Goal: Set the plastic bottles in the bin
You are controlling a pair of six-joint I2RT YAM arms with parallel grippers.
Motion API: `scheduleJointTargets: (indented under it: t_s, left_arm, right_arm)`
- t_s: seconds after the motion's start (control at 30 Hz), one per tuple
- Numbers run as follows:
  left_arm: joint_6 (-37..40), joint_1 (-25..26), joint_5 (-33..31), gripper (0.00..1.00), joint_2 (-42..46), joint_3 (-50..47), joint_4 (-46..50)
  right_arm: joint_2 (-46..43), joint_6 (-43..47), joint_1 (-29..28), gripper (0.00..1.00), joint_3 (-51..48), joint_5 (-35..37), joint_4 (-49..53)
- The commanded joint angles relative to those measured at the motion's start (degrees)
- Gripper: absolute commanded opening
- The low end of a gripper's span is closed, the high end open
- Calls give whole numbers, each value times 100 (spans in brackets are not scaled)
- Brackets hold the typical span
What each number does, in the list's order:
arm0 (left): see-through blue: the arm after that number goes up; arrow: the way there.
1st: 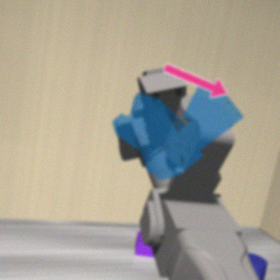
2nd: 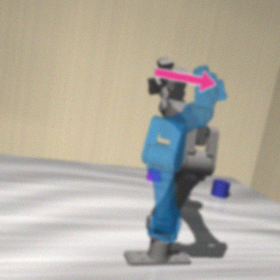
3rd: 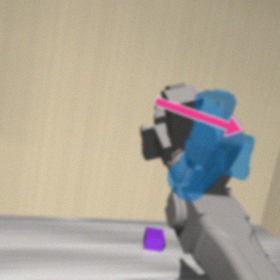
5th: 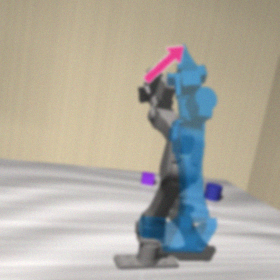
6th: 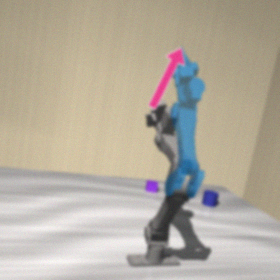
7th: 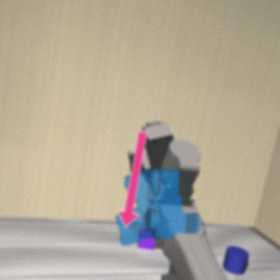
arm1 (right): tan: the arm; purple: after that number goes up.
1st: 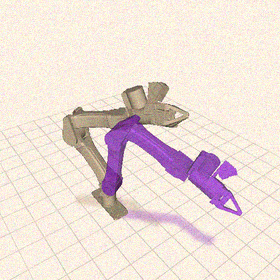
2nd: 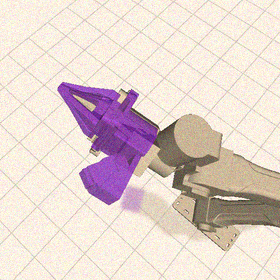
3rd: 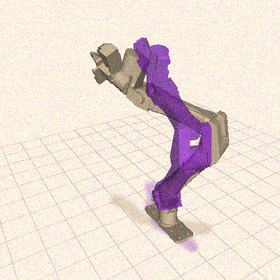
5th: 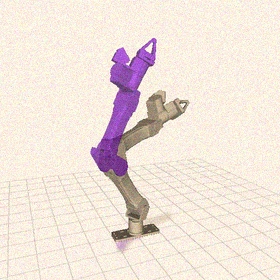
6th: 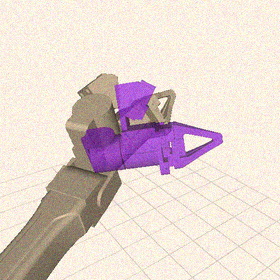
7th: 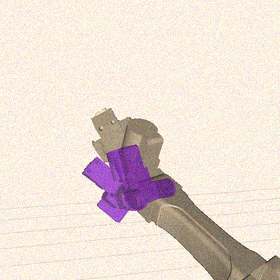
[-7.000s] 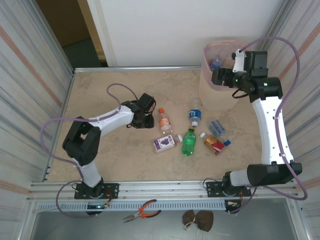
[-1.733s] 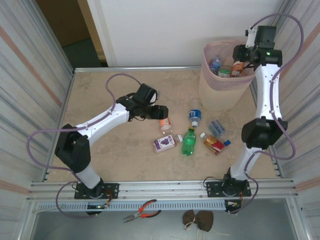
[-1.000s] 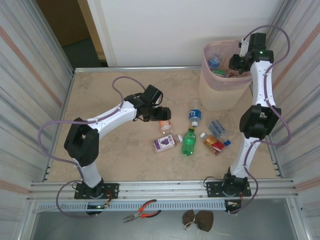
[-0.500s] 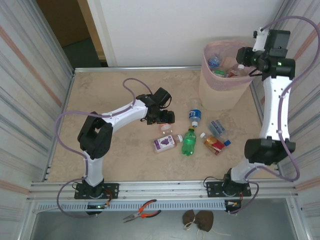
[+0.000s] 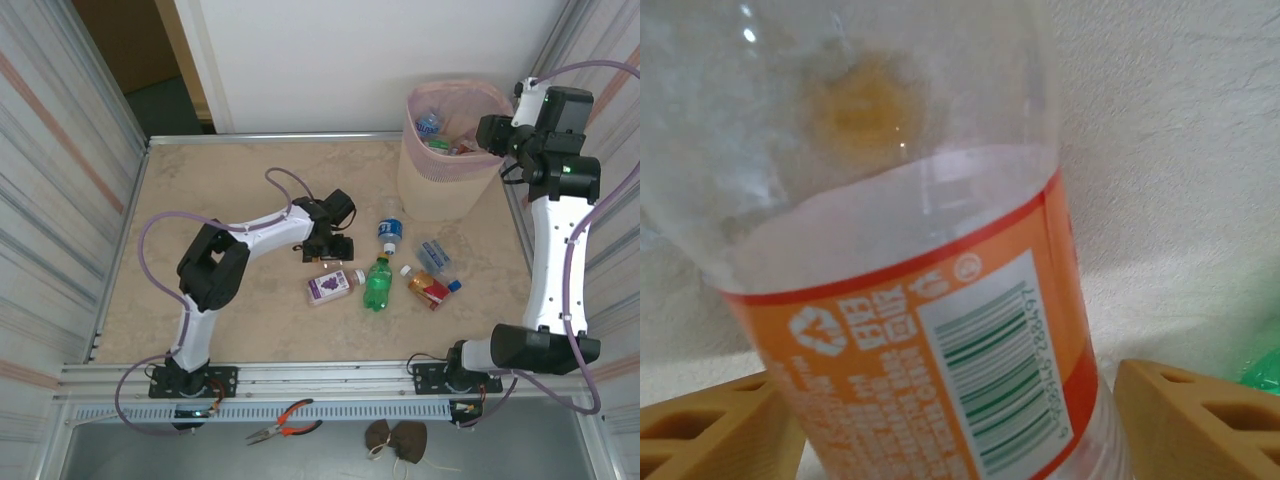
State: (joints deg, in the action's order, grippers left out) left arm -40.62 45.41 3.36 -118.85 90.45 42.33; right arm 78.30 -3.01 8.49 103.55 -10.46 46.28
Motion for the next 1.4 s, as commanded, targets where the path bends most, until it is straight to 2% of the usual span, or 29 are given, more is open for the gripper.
scheduleJointTargets:
  t_s: [0.0, 0.13, 0.4, 0.7, 0.93, 1.13, 1.37]
  left_arm:
    - [-50, 29, -52, 72, -67, 47, 163]
    - [-31, 37, -93, 65, -4, -81, 106]
    - [157, -9, -406, 63, 452, -235, 41]
    - [1157, -233, -422, 61, 1913, -944, -951]
    - [2436, -226, 599, 55, 2906, -1310, -1840]
    - [3192, -199, 1602, 54, 3571, -1620, -2504]
    - [3731, -90, 2752, 54, 3855, -1703, -2893]
  right_arm:
    - [-250, -104, 7, 45, -151, 74, -102]
    - [-332, -112, 10, 45, -246, 96, -98]
    - [-497, -391, -105, 45, -354, -219, -109]
    - [-844, -636, -600, 50, -561, -795, -56]
    - [-1298, -1249, -1069, 52, -1163, -1512, -577]
    - [-1383, -1765, -1693, 56, -1666, -1995, -1126]
    - [-1109, -2184, -2351, 64, -1757, -2305, -1638]
